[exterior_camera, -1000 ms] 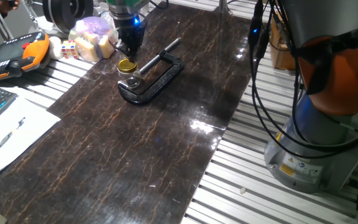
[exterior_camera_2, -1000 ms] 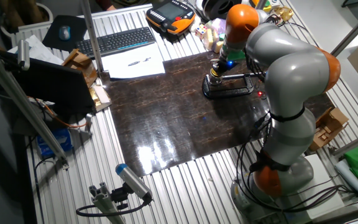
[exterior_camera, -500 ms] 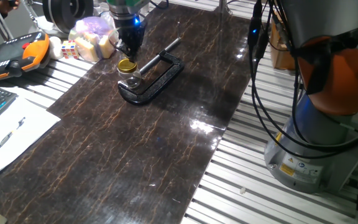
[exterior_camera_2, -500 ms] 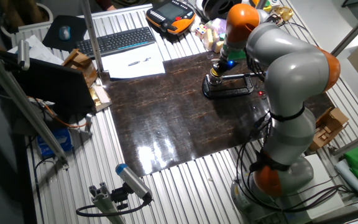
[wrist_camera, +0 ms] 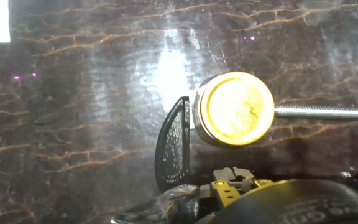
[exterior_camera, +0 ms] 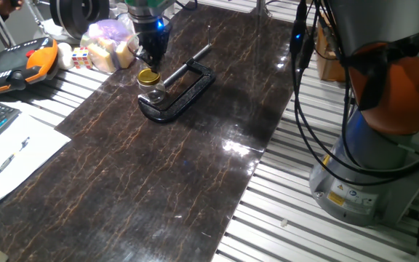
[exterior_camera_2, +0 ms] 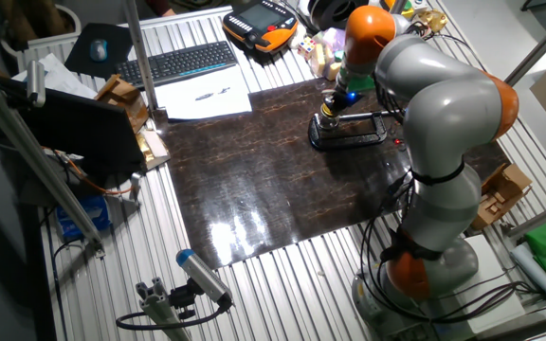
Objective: Unscrew the lid from the jar
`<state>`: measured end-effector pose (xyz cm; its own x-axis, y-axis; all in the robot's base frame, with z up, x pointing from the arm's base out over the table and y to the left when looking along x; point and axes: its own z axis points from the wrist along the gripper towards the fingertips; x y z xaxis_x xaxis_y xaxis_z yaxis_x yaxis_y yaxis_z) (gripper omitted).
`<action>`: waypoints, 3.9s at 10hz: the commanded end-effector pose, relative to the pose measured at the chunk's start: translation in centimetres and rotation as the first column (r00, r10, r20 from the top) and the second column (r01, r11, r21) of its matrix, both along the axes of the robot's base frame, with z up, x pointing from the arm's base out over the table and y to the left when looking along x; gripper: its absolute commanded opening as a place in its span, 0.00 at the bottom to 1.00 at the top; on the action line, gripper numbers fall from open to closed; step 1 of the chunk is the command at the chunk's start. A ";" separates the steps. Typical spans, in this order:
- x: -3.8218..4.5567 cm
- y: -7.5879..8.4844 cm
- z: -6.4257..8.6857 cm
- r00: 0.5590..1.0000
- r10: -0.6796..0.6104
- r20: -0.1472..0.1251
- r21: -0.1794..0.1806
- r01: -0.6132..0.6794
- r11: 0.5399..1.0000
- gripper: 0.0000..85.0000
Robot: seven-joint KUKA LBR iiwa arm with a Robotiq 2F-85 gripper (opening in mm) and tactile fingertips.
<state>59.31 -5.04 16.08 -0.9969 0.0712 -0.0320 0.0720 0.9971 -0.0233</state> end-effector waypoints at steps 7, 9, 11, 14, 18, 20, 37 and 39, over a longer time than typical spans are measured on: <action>-0.01 0.0 0.0 1.000 0.018 0.007 -0.041 -0.018 0.999 0.01; 0.21 -0.9 -0.7 0.999 0.038 0.018 -0.001 -0.038 0.999 0.01; 1.42 -0.9 0.0 1.000 0.019 0.011 -0.023 -0.019 1.000 0.01; 3.04 -1.5 0.3 1.000 0.010 0.014 -0.010 -0.010 1.000 0.01; 4.34 -2.9 0.2 1.000 -0.001 0.005 0.026 0.001 1.000 0.01; 4.57 -2.2 0.5 1.000 -0.012 0.003 0.011 0.012 1.000 0.01; 4.44 -1.3 -0.1 0.733 -0.679 -0.031 0.077 0.679 0.730 0.01; 4.55 -1.2 0.2 0.574 -0.819 -0.013 0.080 0.817 0.572 0.02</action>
<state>63.84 -6.30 16.36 -0.8663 0.4994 -0.0153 0.4980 0.8655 0.0538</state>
